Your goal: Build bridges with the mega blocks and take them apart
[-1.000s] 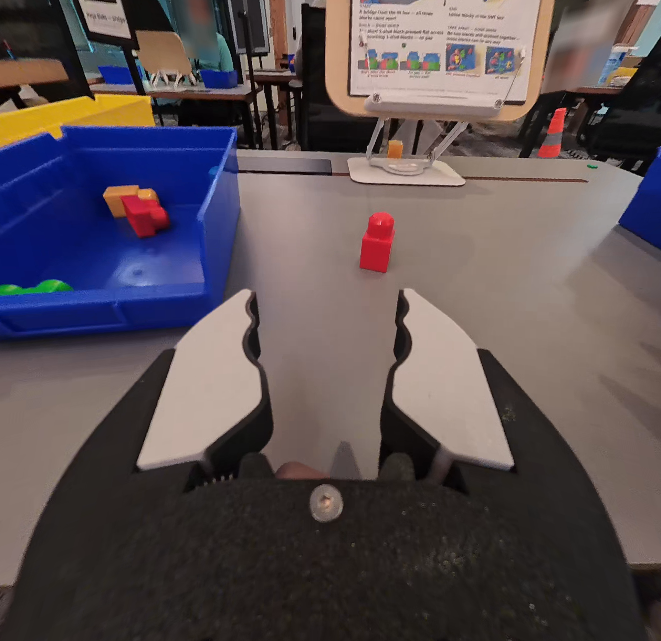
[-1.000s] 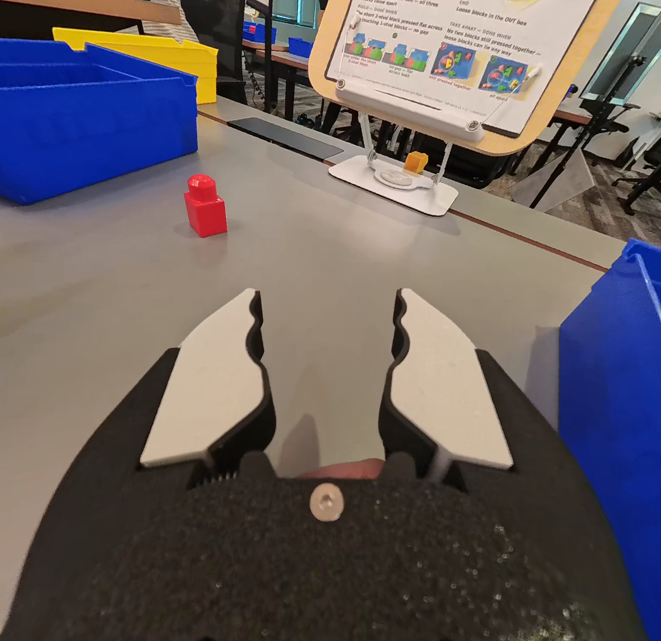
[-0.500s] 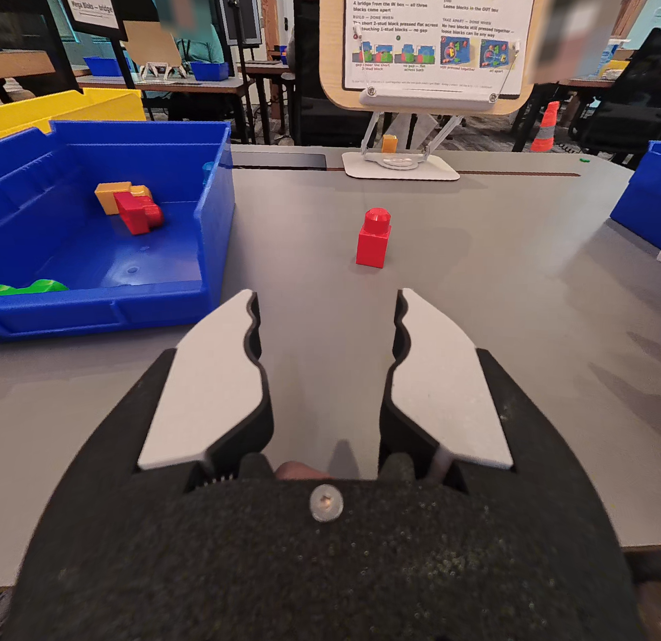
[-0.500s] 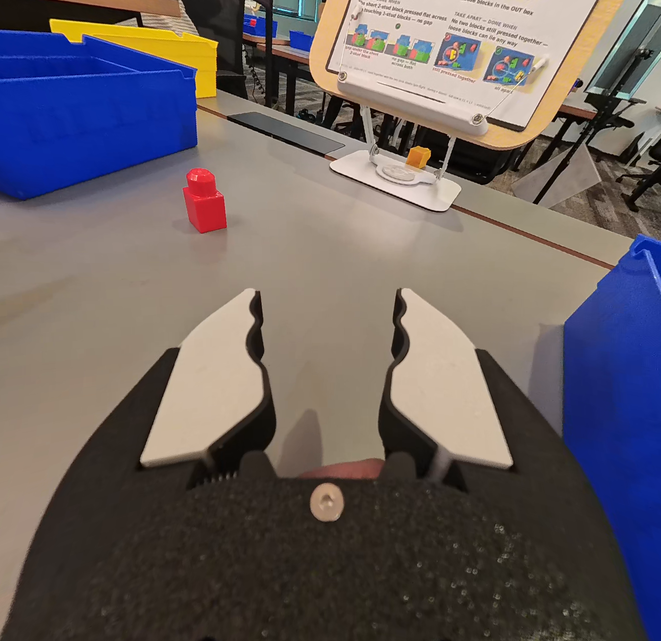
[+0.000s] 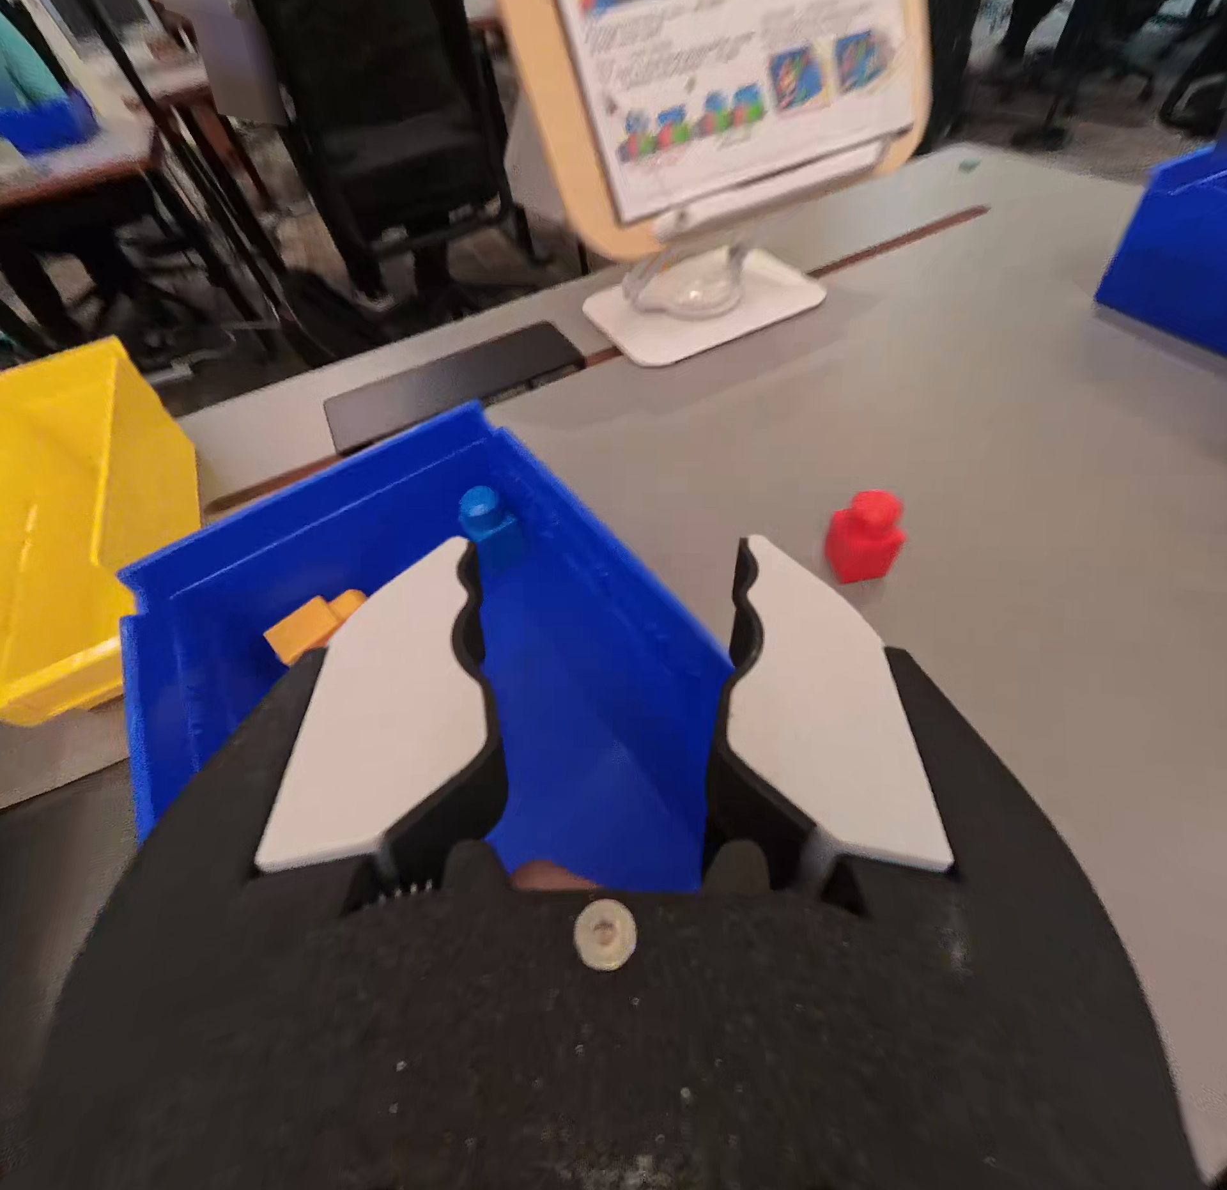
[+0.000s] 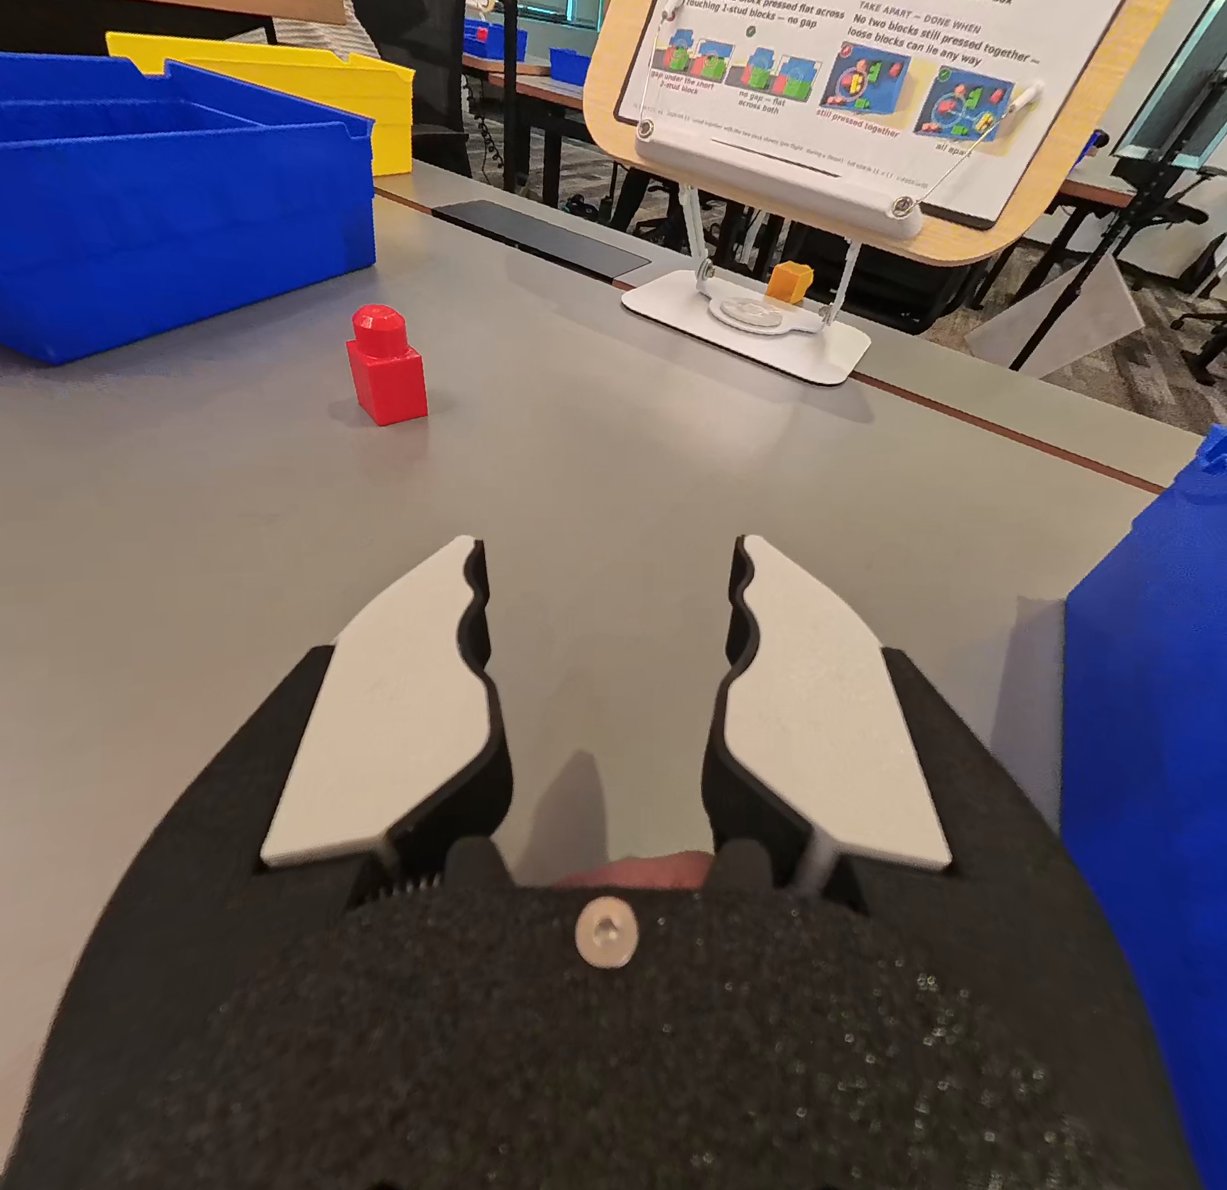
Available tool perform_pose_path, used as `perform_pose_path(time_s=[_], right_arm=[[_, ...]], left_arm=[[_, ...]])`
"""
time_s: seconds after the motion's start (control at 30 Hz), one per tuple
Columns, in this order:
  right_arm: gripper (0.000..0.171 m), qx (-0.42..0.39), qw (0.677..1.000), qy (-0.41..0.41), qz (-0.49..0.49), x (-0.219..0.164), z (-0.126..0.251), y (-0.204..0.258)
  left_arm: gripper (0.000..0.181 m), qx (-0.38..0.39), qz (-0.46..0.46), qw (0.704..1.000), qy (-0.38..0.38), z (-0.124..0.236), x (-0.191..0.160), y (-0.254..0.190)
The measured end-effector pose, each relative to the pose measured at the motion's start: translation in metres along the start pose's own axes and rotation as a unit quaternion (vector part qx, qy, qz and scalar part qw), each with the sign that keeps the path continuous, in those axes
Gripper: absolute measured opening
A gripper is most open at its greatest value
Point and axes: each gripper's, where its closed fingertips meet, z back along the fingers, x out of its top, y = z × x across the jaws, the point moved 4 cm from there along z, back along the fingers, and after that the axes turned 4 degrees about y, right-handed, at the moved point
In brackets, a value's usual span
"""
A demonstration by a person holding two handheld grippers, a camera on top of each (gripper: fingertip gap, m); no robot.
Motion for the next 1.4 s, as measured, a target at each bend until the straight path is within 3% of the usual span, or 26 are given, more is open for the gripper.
perform_pose_path(time_s=[0.23, 0.5, 0.87, 1.1, 1.4], right_arm=[[0.070, 0.000, 1.000, 0.001, 0.003, 0.001, -0.002, 0.000], [0.069, -0.007, 1.000, 0.001, 0.002, 0.001, 0.001, -0.007], [0.069, -0.007, 1.000, 0.004, -0.003, -0.002, 0.000, -0.011], [0.069, -0.004, 1.000, 0.007, -0.004, -0.004, -0.003, -0.010], [0.069, 0.001, 1.000, 0.009, -0.008, -0.005, -0.004, -0.009]], left_arm=[[0.075, -0.002, -0.051, 0.988, 0.147, -0.105, -0.040, 0.079], [0.072, -0.053, -0.075, 0.972, 0.218, -0.172, -0.063, 0.091], [0.068, -0.097, -0.096, 0.957, 0.254, -0.194, -0.075, 0.088], [0.041, -0.077, -0.144, 0.954, 0.251, -0.204, -0.076, 0.085], [0.028, -0.085, -0.137, 0.955, 0.248, -0.201, -0.078, 0.083]])
